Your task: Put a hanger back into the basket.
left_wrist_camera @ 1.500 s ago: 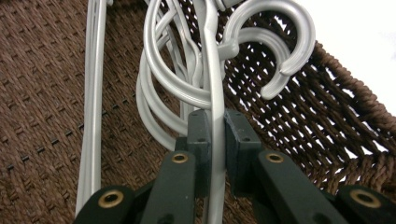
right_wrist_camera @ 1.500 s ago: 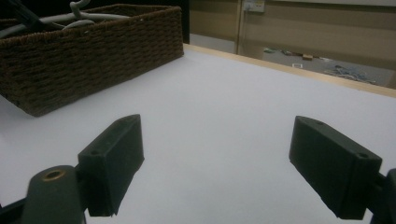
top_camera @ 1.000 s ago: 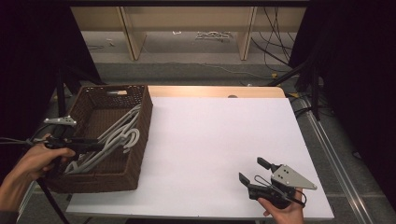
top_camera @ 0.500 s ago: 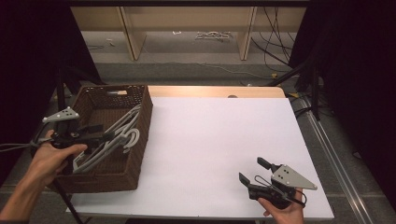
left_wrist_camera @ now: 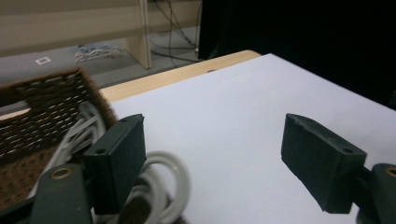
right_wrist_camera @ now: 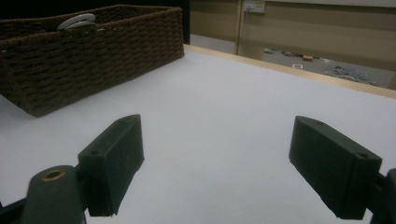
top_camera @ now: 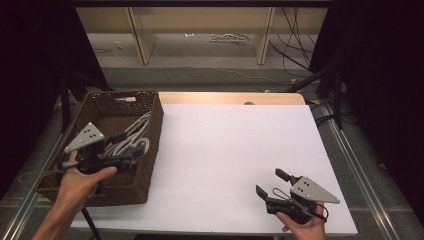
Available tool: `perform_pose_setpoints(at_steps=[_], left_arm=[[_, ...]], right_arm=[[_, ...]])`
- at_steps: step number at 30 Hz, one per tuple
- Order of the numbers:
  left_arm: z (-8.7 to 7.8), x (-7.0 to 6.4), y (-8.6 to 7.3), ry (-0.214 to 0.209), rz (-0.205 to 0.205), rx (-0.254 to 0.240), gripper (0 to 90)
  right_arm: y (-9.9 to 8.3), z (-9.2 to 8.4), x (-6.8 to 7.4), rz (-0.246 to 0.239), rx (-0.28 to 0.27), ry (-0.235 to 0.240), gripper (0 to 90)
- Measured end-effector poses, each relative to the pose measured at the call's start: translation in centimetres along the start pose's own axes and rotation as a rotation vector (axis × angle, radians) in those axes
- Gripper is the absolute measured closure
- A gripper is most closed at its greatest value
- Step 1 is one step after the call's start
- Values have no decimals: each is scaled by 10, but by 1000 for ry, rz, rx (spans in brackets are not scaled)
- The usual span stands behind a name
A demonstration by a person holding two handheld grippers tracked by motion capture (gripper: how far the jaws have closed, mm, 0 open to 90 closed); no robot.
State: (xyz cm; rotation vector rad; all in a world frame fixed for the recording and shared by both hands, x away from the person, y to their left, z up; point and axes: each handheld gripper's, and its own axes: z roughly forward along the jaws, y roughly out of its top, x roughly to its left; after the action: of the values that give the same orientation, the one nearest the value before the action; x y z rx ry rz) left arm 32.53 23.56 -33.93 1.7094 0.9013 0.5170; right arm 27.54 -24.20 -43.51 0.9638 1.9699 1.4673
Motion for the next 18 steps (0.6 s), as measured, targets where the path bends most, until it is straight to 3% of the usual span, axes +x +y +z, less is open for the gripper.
perform_pose_setpoints(at_steps=[8,10,13,18], left_arm=[[21,-41,-14,-76,13,-37,202],[27,-48,-20,-78,22,-44,194],[34,-55,-29,-106,0,-44,189],[40,-66,-44,-105,3,-77,185]], right_arm=[[0,0,0,-5,-5,-5,188],[0,0,1,-7,-4,-5,188],[0,1,1,-5,-15,-5,188],[0,0,1,-6,-10,-6,188]])
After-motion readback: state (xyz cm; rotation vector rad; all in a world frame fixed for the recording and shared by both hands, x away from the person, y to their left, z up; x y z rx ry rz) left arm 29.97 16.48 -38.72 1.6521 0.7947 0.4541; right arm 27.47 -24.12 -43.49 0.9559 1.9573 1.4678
